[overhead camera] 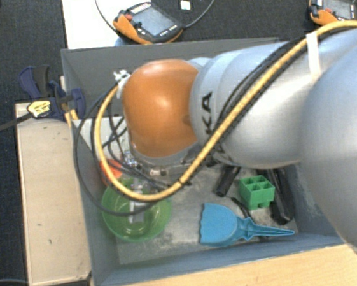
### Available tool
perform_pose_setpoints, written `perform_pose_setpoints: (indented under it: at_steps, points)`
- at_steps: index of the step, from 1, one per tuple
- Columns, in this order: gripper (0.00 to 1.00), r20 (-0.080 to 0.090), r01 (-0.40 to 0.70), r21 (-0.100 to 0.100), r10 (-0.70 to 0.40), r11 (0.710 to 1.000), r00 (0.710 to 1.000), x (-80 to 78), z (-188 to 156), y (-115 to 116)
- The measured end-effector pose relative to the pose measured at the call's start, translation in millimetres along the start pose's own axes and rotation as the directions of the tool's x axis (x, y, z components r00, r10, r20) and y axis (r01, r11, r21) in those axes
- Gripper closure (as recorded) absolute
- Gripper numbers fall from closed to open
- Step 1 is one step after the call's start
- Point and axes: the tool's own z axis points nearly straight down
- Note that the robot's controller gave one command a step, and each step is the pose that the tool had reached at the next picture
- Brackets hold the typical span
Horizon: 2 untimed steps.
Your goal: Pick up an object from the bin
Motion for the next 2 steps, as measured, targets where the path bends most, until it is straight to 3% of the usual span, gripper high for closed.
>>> perform_pose_setpoints:
  at_steps: [1,2]
  points:
    - [0.0,0.0,0.0,0.0,0.0,1.0,1.0,0.0,0,0]
    - [0.0,0.004,0.05,-0.001,-0.05,0.999,0.999,-48.9,62,-2]
